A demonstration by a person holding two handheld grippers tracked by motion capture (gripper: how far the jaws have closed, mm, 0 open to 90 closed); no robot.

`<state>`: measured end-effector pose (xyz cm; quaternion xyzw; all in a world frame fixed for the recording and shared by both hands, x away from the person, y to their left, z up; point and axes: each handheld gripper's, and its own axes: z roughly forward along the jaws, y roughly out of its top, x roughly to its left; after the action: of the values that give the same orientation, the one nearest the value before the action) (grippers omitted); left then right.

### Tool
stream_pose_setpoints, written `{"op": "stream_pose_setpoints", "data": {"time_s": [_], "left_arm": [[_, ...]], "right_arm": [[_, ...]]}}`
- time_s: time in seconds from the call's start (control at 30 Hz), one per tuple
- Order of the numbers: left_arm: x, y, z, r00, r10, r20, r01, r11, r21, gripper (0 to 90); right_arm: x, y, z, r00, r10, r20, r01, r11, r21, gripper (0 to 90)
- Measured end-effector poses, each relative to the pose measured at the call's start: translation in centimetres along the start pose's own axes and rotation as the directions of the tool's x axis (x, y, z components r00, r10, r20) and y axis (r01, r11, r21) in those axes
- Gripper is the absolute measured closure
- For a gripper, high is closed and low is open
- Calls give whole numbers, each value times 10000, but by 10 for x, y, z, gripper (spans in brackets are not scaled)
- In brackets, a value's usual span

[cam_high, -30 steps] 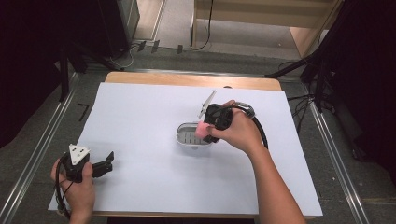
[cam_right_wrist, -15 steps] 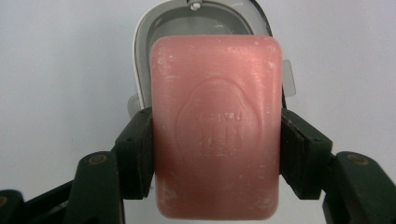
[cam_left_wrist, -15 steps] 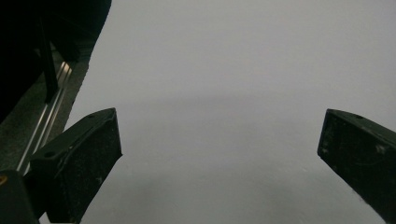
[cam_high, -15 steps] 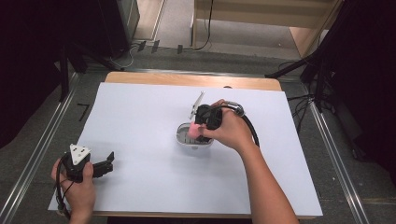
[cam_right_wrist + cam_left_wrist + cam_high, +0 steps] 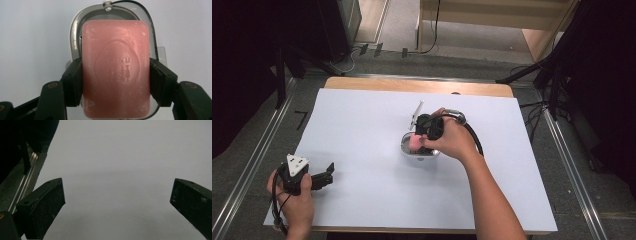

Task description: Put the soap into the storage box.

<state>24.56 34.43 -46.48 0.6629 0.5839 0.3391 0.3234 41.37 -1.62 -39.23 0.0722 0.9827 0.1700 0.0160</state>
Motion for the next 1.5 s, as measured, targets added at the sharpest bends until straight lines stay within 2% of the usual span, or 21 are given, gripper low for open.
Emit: {"op": "stream_pose_setpoints", "data": {"time_s": [0.4,0.53,0.6,0.97,1.1,1.3,1.5], "left_arm": [[0,0,0,10000,15,3,-15,10000,21,0],[0,0,1,10000,7,0,-7,10000,20,0],[0,0,0,10000,7,4,-7,10000,26,0],[0,0,0,10000,17,16,-17,10000,38,0],[0,0,0,10000,18,24,-18,10000,20,0],[0,0,0,10000,23,21,-23,10000,10,0],[0,0,0,10000,13,30,-13,10000,16,0]], "right_arm": [[-1,0,4,9998,132,-124,-133,9999,-81,380],[-2,0,-2,9998,182,-57,-185,9982,-574,346],[-2,-1,-3,9997,236,-26,-237,9980,-586,348],[-3,-13,-11,9947,1030,68,-1018,9901,-966,341],[-4,-21,-12,9909,1323,231,-1292,9859,-1061,290],[-3,-34,-13,9865,1621,220,-1593,9827,-943,204],[-3,-46,-15,9812,1930,-79,-1927,9755,-1059,187]]}}
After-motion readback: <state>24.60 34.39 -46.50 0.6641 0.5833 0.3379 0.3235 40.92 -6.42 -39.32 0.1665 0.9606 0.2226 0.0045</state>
